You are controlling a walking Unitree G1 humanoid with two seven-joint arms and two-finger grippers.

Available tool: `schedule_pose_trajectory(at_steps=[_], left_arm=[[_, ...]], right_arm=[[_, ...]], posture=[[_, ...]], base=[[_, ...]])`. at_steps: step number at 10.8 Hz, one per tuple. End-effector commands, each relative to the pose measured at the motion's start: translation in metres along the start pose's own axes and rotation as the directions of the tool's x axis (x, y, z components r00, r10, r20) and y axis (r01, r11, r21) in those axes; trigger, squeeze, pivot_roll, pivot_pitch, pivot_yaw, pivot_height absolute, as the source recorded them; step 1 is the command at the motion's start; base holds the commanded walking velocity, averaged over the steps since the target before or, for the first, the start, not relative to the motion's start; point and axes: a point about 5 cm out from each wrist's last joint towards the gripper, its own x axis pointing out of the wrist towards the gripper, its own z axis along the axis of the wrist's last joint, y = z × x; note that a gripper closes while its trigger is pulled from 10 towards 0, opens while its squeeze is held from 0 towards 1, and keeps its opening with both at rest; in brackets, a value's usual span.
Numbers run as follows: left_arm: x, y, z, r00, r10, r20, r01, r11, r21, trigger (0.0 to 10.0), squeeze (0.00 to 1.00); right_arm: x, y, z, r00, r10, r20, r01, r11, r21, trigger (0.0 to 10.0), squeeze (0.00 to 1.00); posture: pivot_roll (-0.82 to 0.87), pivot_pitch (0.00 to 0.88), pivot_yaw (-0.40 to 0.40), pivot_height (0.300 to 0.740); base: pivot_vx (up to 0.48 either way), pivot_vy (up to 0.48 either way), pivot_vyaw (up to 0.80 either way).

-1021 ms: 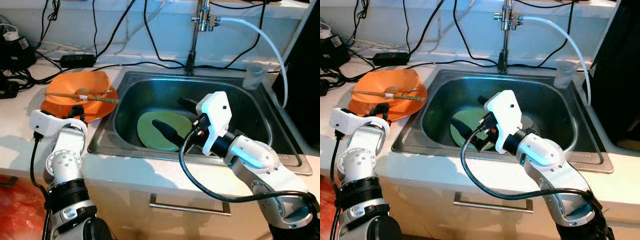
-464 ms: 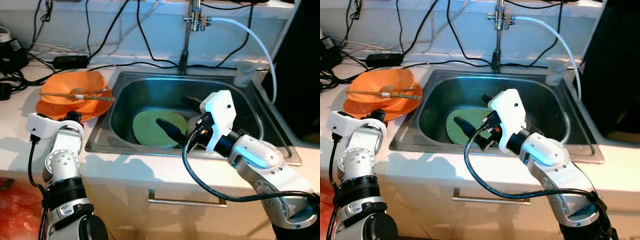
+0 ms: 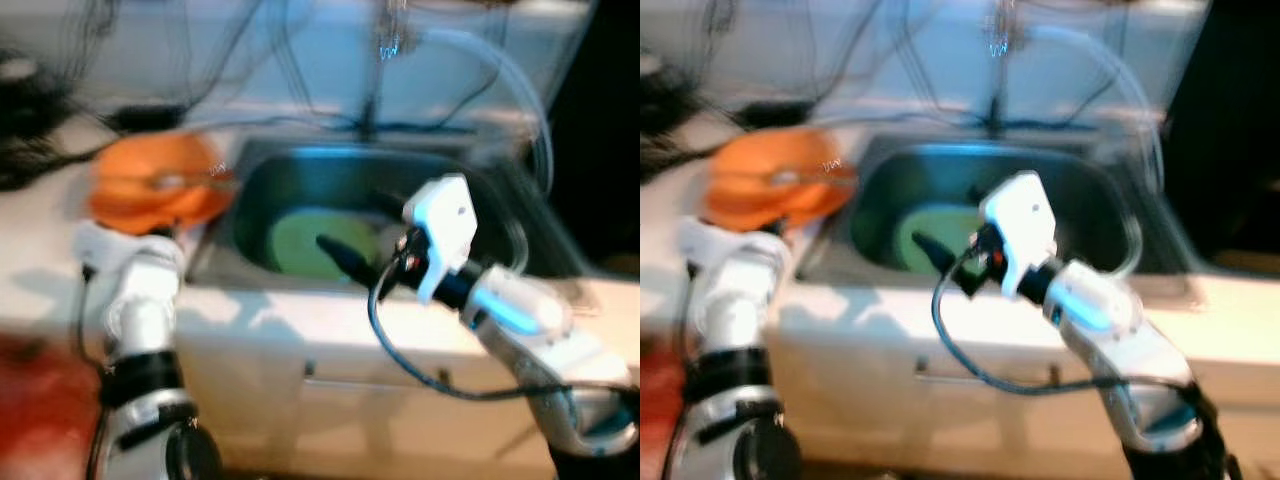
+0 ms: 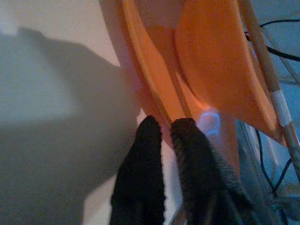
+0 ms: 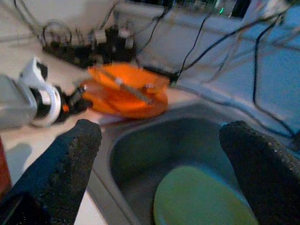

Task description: Kitchen organization

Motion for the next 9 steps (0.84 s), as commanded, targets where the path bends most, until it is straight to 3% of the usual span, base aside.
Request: schedule_pose_trajectory(at_steps=[1, 9], left_arm=[[0.0036, 0.0240, -0.0132, 0.994, 0.094, -0.061, -0.094, 0.996, 0.010, 0.0, 0.00], [0.0059, 0.0246, -0.0084, 0.994, 0.097, -0.049, -0.096, 0.995, 0.025, 0.0, 0.00]], right_arm=[[-0.0013, -0.0004, -0.0010, 1.000, -0.006, -0.009, 0.006, 1.000, 0.006, 10.0, 0.18], [0.0003, 0.0009, -0.0026, 1.000, -0.012, -0.006, 0.012, 1.000, 0.012, 10.0, 0.18]], posture=[[-0.10, 0.000, 0.016, 0.740], [-0.09, 0.000, 0.027, 0.740]], base=[[0.000, 0.000, 0.00], [0.000, 0.000, 0.00]])
